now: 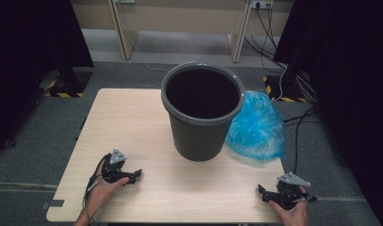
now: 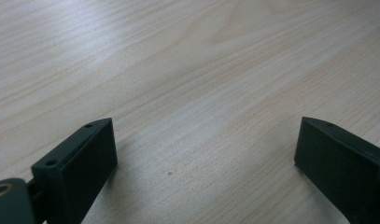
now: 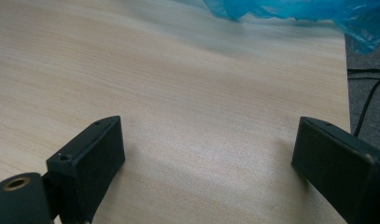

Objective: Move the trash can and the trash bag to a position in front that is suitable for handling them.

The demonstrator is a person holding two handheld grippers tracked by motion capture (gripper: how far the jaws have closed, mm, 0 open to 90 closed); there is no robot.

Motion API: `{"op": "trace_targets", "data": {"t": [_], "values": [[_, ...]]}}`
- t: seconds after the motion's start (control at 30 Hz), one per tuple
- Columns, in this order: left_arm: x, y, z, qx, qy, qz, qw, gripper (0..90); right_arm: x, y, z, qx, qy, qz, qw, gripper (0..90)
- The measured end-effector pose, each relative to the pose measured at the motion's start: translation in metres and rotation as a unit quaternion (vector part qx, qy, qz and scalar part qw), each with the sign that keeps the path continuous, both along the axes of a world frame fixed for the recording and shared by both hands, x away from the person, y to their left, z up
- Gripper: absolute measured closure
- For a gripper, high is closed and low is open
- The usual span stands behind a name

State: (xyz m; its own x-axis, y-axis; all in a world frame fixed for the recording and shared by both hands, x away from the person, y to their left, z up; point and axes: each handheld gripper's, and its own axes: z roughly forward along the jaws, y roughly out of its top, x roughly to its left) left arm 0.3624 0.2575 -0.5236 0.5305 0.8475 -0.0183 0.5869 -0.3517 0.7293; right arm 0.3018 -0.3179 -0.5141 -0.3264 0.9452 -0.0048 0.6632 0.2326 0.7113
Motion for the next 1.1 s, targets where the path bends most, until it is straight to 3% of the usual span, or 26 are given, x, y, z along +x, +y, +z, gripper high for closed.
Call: {"op": "trace_targets", "data": {"t": [0.27, 0.43, 0.63, 1.1], "values": [[0.0, 0.0, 0.0, 0.0, 0.0, 0.0, 1.0, 4.5, 0.0, -0.001, 0.0, 0.004, -0.001, -0.003, 1.0, 9.9], [0.0, 0.0, 0.0, 0.0, 0.0, 0.0, 1.0, 4.4, 0.004, -0.004, 0.005, 0.031, 0.011, -0.007, 0.9994, 15.3], [0.0, 0.0, 0.0, 0.0, 0.0, 0.001, 1.0, 4.3, 0.014, -0.001, 0.021, 0.036, -0.005, -0.006, 0.9993, 15.3], [0.0, 0.0, 0.0, 0.0, 0.001, 0.002, 1.0, 4.2, 0.055, 0.007, 0.06, 0.047, -0.057, -0.013, 0.9972, 15.6]]}}
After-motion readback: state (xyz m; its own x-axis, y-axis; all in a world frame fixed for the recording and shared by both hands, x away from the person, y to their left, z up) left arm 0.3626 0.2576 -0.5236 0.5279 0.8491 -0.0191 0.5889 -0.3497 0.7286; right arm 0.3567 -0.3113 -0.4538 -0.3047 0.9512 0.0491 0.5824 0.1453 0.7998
